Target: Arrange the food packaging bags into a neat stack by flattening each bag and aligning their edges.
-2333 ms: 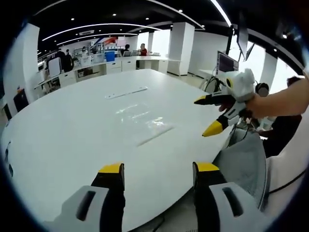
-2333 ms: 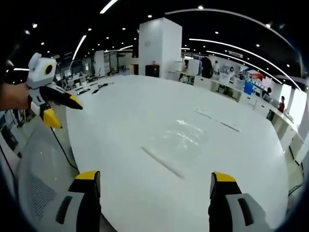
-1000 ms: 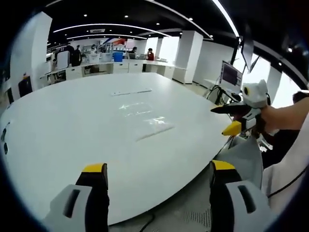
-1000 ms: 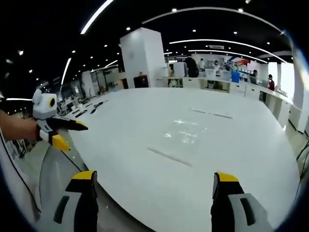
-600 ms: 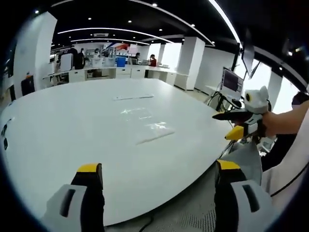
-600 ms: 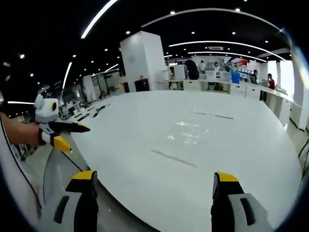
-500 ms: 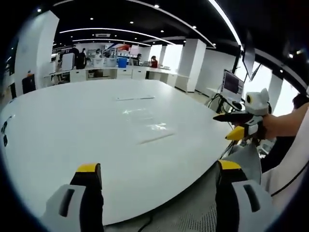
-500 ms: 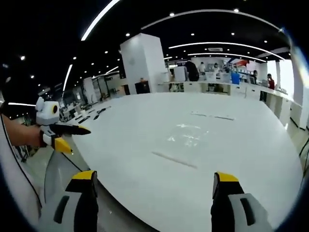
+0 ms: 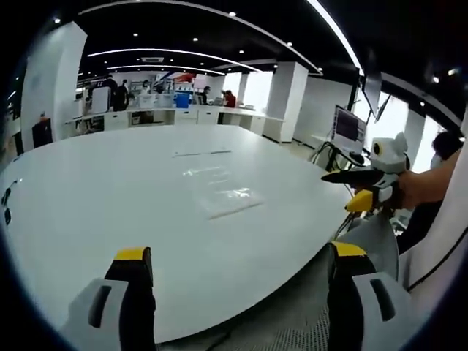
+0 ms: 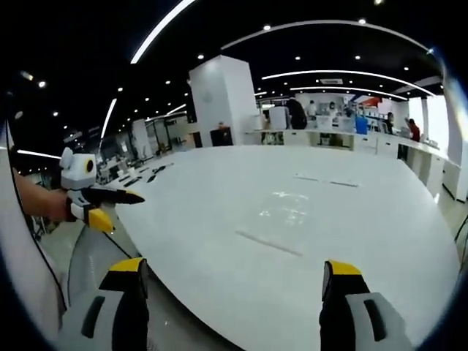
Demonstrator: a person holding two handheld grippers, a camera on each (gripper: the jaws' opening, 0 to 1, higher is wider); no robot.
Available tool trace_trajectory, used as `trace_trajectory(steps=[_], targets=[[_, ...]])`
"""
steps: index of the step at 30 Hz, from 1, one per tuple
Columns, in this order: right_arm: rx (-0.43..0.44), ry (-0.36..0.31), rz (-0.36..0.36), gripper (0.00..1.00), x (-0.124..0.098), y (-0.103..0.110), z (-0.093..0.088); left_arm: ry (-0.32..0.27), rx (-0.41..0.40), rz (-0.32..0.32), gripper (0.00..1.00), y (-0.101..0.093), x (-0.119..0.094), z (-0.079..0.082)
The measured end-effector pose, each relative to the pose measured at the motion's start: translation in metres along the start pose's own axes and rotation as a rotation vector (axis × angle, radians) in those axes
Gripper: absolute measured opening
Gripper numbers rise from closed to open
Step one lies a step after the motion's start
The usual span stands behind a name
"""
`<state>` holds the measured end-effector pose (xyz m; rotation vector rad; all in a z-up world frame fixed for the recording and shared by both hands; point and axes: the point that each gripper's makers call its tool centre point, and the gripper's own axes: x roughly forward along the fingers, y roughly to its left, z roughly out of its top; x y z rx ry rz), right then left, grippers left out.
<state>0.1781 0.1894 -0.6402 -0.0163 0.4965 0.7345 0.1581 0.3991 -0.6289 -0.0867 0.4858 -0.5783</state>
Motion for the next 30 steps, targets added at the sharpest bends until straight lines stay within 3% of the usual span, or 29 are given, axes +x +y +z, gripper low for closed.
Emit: trace_trajectory(steps=[10,18,30], targets=[[-0.027,-0.002,0.011,1.00,-0.004,0.008,-0.011,-0.009,0.019,0.003,0.97,0.004,0.002,-0.008],[-0.027,-0.046,0.013,1.00,-0.005,0.013,0.003,-0.011,0.022,-0.007,0.94,0.002,0.003,-0.014],[-0.052,-0.056,0.027,1.00,0.000,0.029,0.009,-0.013,0.031,-0.028,0.90,-0.011,0.006,-0.014]])
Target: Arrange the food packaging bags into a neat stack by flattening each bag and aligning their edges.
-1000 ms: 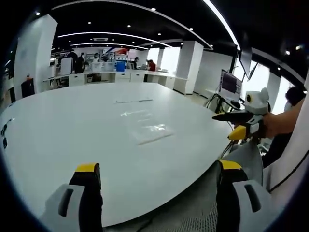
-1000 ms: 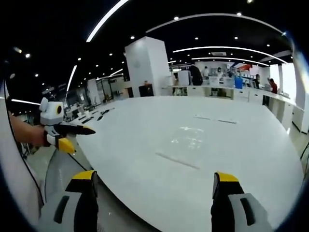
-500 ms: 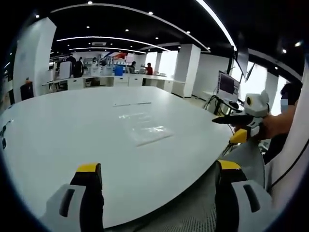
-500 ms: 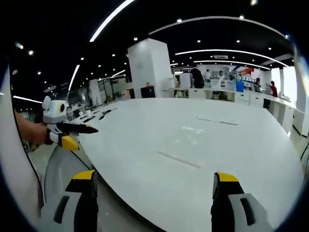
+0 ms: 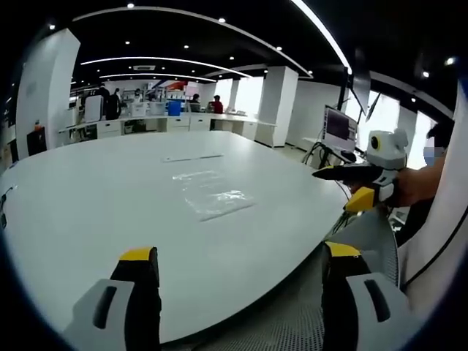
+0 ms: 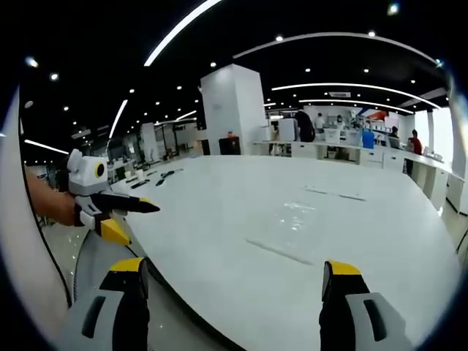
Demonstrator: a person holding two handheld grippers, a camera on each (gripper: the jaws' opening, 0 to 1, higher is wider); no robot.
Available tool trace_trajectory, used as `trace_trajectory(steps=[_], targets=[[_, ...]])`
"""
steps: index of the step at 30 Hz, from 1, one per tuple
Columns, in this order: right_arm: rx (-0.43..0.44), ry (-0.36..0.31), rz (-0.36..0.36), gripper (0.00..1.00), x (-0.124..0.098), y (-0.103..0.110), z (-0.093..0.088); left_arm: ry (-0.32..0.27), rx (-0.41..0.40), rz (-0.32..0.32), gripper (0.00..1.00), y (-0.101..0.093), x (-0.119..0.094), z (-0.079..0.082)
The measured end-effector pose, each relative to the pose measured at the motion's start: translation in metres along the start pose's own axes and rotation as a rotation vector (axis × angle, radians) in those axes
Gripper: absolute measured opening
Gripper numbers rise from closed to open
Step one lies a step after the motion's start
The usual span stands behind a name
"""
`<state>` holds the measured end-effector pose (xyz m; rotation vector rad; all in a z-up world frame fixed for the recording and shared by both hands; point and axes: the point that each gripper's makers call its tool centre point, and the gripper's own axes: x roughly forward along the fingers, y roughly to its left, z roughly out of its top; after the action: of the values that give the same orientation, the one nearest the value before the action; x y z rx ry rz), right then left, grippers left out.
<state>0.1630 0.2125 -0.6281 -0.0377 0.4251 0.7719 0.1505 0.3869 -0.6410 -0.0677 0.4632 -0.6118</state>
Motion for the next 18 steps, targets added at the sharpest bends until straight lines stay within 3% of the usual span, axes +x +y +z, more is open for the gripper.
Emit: trace_trajectory(steps=[18], targets=[[0.045,0.037,-0.031,1.00,0.006,-0.008,-0.013,0.008,-0.013,0.006,0.88,0.001,0.007,-0.005]])
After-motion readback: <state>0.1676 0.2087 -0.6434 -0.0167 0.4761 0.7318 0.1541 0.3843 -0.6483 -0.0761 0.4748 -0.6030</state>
